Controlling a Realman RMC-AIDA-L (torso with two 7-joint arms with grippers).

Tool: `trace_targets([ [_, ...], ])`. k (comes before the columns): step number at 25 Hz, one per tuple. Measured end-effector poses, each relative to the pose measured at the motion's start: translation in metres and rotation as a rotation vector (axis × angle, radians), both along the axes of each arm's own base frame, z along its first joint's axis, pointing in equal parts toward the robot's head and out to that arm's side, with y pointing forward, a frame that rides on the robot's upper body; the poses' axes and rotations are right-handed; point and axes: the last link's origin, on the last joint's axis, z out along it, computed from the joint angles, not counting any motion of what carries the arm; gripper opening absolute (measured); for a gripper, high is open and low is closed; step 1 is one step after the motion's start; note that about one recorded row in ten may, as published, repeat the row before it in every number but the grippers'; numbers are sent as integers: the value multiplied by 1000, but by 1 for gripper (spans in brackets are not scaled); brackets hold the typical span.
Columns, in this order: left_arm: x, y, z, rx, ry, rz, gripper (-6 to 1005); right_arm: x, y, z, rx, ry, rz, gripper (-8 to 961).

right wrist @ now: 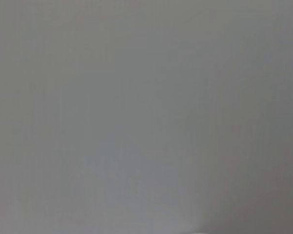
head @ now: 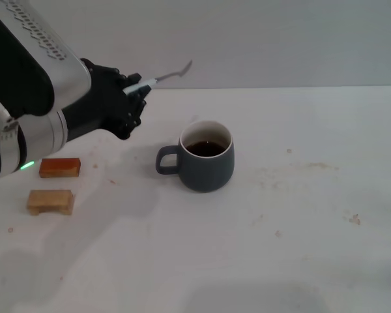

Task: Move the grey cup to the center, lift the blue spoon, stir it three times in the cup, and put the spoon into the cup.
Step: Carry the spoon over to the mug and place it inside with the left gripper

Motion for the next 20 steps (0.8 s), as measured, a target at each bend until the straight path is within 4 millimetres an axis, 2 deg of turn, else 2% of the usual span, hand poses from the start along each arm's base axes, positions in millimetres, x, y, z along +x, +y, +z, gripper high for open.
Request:
trace_targets([
  [10, 4, -10, -1, -42, 16, 0, 182, 6, -6, 7, 25, -14, -17, -1],
  [14, 1, -15, -19, -127, 39, 13, 183, 6, -7, 7, 25, -15, -20, -1],
  [20, -3, -17, -26, -161, 48, 28, 185, 7, -9, 6, 26, -14, -21, -1],
])
